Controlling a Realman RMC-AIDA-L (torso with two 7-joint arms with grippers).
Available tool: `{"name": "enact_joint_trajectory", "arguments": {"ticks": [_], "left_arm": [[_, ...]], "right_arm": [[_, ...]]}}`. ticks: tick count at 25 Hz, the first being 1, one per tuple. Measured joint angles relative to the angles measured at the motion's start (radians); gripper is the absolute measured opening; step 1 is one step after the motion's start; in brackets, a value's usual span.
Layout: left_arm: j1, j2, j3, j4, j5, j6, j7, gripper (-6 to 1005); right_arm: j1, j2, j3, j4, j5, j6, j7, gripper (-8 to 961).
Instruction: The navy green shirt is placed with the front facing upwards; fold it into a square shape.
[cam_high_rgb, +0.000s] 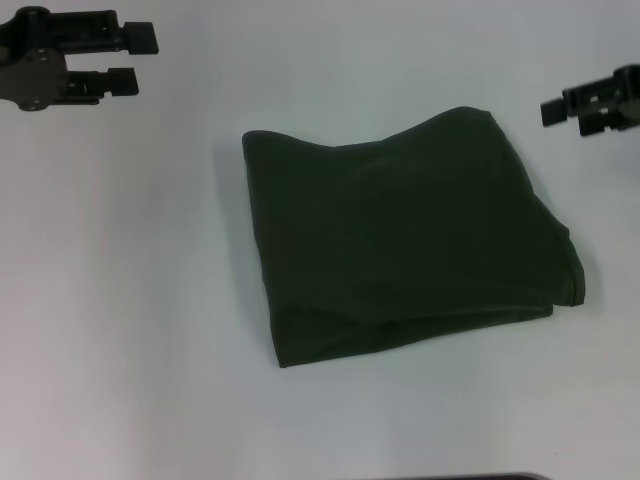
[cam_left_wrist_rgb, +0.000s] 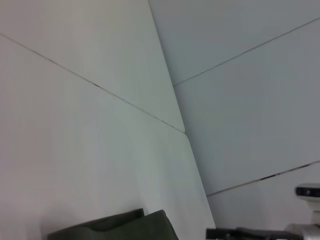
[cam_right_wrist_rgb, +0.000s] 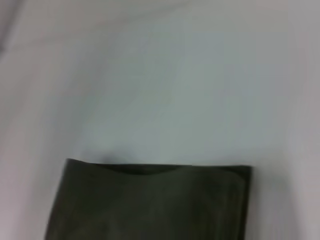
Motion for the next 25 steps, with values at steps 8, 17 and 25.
{"name": "enact_joint_trajectory", "arguments": {"ticks": [8, 17, 25], "left_arm": [[-0.007, 0.001, 0.003, 0.001, 0.003, -0.002, -0.007, 760], [0.01, 0.057, 0.021, 0.003, 0.012, 0.069, 0.008, 741], [0.026, 0.063, 0.03, 0.008, 0.009, 0.145, 0.048, 514]], "right_arm": [[0.0, 0.054, -0.003, 0.015, -0.018, 0.025, 0.007, 851], [0.037, 0.013, -0.002, 0.019, 0.044, -0.204, -0.053, 852], [0.01, -0.003, -0.01, 0.059, 0.193, -0.229, -0.125, 746]]}}
